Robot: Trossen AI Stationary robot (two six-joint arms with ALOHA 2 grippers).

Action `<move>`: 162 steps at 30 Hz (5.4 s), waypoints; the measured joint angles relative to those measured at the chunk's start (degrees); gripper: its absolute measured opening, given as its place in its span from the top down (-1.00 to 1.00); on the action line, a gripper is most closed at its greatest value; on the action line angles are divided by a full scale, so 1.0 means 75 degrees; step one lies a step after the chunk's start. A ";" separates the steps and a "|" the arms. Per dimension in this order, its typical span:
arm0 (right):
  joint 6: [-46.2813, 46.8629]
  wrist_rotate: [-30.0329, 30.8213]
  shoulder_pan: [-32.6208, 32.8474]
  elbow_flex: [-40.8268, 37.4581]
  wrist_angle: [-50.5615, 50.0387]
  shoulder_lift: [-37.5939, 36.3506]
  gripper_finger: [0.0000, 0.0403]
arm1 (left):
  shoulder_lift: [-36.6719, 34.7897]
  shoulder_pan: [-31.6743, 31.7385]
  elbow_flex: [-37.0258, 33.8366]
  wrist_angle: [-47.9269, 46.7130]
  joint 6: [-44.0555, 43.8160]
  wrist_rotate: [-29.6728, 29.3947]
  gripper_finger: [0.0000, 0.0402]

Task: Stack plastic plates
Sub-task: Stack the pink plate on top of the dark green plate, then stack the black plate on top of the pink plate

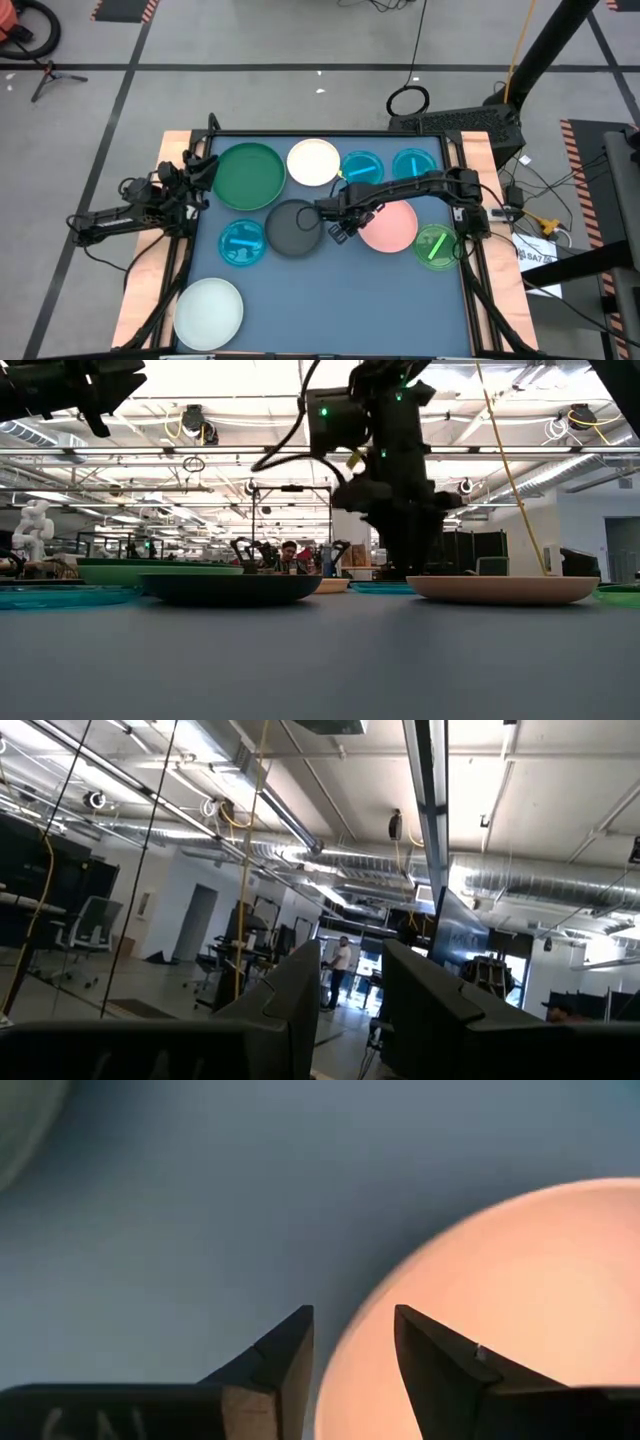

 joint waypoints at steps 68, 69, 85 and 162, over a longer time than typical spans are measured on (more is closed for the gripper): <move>-0.6436 0.0928 -0.0679 0.3392 0.4933 0.0844 0.99 | 0.0001 0.0010 0.0000 0.0191 -0.0102 0.0003 0.43; -0.6552 0.0920 -0.0680 0.3726 0.4760 0.1030 0.99 | 0.0000 0.0010 0.0000 0.0201 -0.0102 0.0003 0.43; -0.8697 0.1161 -0.0676 0.6114 0.2722 0.2913 0.97 | 0.0001 0.0012 0.0000 0.0149 -0.0119 0.0006 0.43; -0.4466 0.3199 0.0488 0.6090 -0.2337 0.2544 0.26 | -0.0002 0.0006 -0.0002 -0.0415 -0.0925 0.0264 0.43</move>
